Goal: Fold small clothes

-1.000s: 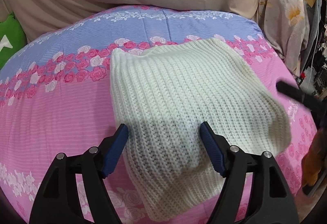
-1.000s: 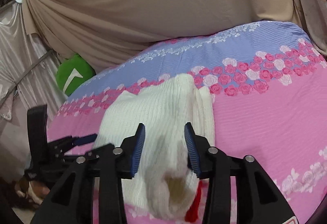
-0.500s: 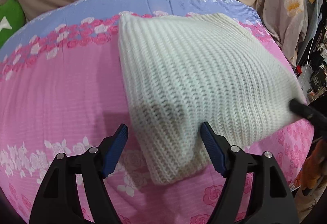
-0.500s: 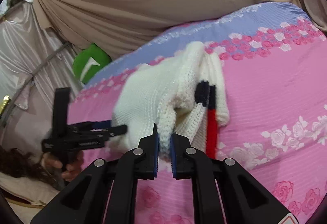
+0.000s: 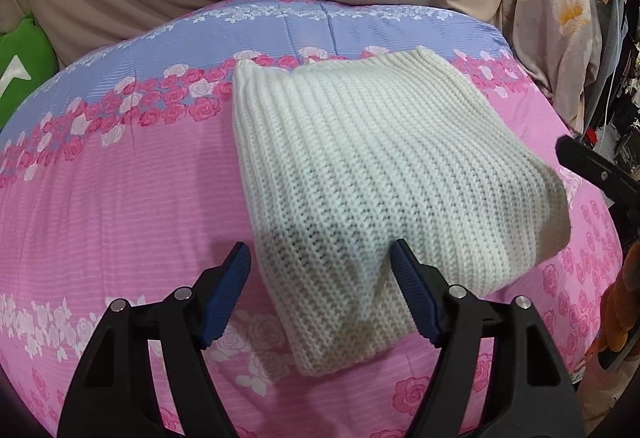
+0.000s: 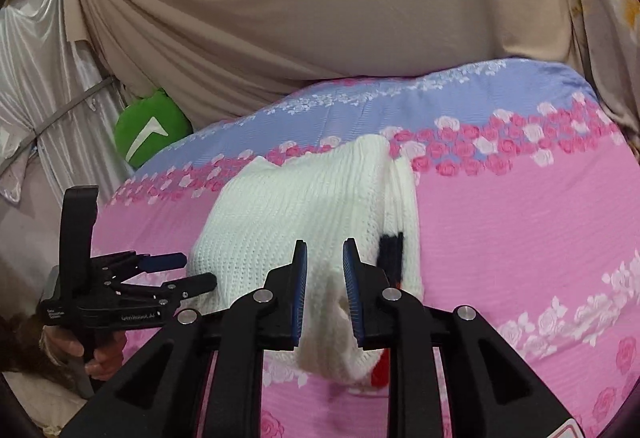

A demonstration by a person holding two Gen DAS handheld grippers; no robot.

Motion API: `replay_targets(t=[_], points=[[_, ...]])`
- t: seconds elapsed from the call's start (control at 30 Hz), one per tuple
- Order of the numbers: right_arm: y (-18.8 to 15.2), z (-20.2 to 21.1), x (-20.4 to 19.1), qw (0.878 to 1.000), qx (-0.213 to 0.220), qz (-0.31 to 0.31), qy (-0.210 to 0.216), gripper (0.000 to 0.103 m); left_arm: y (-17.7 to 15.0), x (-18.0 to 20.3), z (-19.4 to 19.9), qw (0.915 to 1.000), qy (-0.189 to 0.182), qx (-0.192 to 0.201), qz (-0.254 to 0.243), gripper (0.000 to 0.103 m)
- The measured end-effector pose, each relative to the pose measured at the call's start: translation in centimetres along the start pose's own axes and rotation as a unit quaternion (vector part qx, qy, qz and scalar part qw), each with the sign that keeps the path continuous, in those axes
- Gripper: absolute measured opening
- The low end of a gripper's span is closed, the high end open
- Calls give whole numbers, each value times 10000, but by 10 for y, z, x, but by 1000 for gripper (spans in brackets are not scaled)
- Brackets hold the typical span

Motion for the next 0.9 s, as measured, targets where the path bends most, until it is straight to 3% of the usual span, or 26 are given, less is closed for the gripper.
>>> replay_targets(t=[0.07,0.13,0.27,0.37,0.43,0.47,0.57,0.6,0.63,0.67,0.77,0.83,0.9], points=[[-4,-18,3,9998,-174,54,-124,19,1,1,-3,10000,-26,-14,0,70],[-12,-49,25,9964,-509,-30,-676,6,1,1,-6,10000,-33,-48,-2,70],[-11,-50,26,9972,-548,-203,-464,6,1,2,-13,9999,-18,-115,-19,72],[4,-27,21,9990,-111,-353,-238,23,2,-2,-11,9999,-137,-42,68,72],[15,-23,26,9985,79,-484,-236,63,3,-6,-5,9994,-250,93,205,72],[18,-28,33,9978,101,-528,-377,64,3,-9,-2,9991,-277,160,268,72],[17,-62,50,9954,-396,-709,-513,64,7,-19,7,9985,-188,323,402,74],[14,-75,54,9939,-592,-806,-458,57,7,-23,9,9984,-136,336,426,75],[12,-83,52,9928,-784,-866,-282,38,8,-26,10,9983,-98,342,453,75],[12,-82,47,9932,-755,-861,-224,35,7,-29,11,9982,-64,338,485,75],[31,-34,7,9989,22,-411,235,18,8,-37,18,9976,-18,393,566,75],[42,-1,-7,9967,427,-310,610,0,10,-38,22,9973,-24,465,569,75],[45,2,6,9974,537,-346,331,0,15,-33,23,9974,-57,512,510,75]])
Point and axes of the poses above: each gripper's, at about its wrist camera, not at the fingertips, and z roughly against the way its jaws point, x to its right, y to its top, the point moved 5 cm from there along -z, roughly the way its jaws point, and after that the axes turned 15 degrees about -z, right-handed, at the moved point
